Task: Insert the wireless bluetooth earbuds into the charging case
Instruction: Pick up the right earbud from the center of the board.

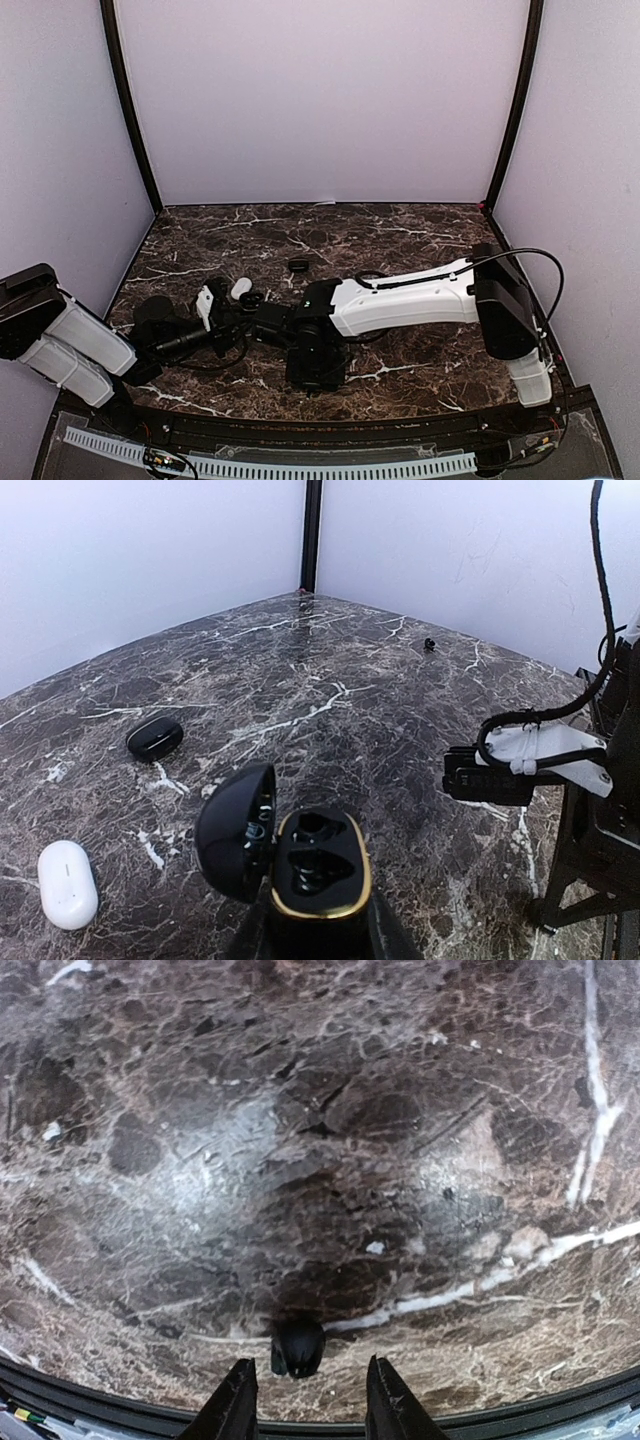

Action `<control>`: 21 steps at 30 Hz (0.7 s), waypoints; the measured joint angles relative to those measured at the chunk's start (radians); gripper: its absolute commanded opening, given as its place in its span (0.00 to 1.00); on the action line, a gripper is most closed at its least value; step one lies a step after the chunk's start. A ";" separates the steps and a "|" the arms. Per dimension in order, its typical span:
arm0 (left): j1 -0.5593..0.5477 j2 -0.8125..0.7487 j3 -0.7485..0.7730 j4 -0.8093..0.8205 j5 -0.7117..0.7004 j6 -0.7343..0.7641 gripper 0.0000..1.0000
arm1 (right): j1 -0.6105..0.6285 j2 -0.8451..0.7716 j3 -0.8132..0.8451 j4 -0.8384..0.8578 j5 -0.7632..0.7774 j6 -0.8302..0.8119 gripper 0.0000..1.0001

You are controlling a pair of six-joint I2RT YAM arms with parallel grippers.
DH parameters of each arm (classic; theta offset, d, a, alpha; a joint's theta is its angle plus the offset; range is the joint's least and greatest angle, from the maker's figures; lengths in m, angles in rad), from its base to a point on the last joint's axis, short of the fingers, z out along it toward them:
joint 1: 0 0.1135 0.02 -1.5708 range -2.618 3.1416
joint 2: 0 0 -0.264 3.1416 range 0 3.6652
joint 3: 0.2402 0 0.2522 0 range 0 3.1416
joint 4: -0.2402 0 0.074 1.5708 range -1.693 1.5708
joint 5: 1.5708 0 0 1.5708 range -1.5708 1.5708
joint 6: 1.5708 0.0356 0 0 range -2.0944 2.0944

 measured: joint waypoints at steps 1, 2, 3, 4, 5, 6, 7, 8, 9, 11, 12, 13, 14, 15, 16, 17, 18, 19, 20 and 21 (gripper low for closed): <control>0.000 0.000 0.000 -0.002 0.000 0.000 0.09 | 0.000 0.006 0.002 0.000 0.000 0.000 0.35; 0.000 0.000 0.000 -0.003 0.001 0.000 0.09 | 0.000 0.015 0.006 0.000 0.000 0.000 0.35; 0.000 0.000 0.000 -0.003 0.001 0.000 0.09 | -0.001 0.025 0.010 0.001 -0.003 0.000 0.34; 0.000 0.000 0.000 -0.003 0.002 0.000 0.09 | -0.001 0.032 0.011 0.003 -0.006 -0.001 0.33; 0.000 0.000 0.000 -0.003 0.002 0.000 0.09 | -0.002 0.040 0.012 0.003 -0.009 -0.002 0.32; 0.000 0.000 0.000 -0.003 0.003 0.000 0.09 | -0.002 0.045 0.013 -0.001 -0.013 -0.002 0.31; 0.000 0.000 0.000 -0.002 0.004 0.000 0.09 | -0.003 0.045 0.016 -0.005 -0.013 -0.003 0.31; 0.000 0.000 0.000 -0.003 0.005 0.000 0.09 | -0.004 0.045 0.020 -0.004 -0.014 -0.003 0.30; 0.000 0.000 0.000 -0.003 0.005 0.000 0.09 | -0.006 0.045 0.023 -0.002 -0.014 -0.003 0.29; 0.000 0.000 0.000 -0.002 0.005 0.000 0.09 | -0.008 0.047 0.026 -0.003 -0.015 -0.003 0.28; 0.000 -0.001 0.000 -0.003 0.005 0.000 0.09 | -0.008 0.049 0.028 -0.004 -0.016 -0.003 0.26; 0.000 -0.001 0.000 -0.003 0.005 0.000 0.09 | -0.009 0.052 0.032 -0.006 -0.016 -0.003 0.26; 0.000 -0.001 0.000 -0.003 0.005 0.000 0.09 | -0.009 0.058 0.039 -0.008 -0.016 -0.002 0.25; 0.000 -0.001 0.000 -0.003 0.005 0.000 0.09 | -0.009 0.063 0.047 -0.013 -0.017 -0.002 0.24; 0.000 -0.002 0.000 -0.003 0.005 0.000 0.09 | -0.009 0.068 0.056 -0.019 -0.017 -0.005 0.22; 0.000 -0.003 0.000 -0.004 0.005 0.000 0.09 | -0.009 0.072 0.063 -0.023 -0.018 -0.010 0.21; 0.000 -0.004 0.000 -0.005 0.005 0.000 0.09 | -0.009 0.076 0.069 -0.024 -0.018 -0.016 0.20; 0.000 -0.006 0.000 -0.007 0.005 0.000 0.09 | -0.010 0.079 0.076 -0.028 -0.018 -0.018 0.18; 0.000 -0.008 0.000 -0.008 0.005 0.000 0.09 | -0.010 0.080 0.078 -0.029 -0.017 -0.023 0.17; 0.000 -0.010 0.000 -0.009 0.005 0.000 0.09 | -0.010 0.081 0.079 -0.027 -0.016 -0.025 0.15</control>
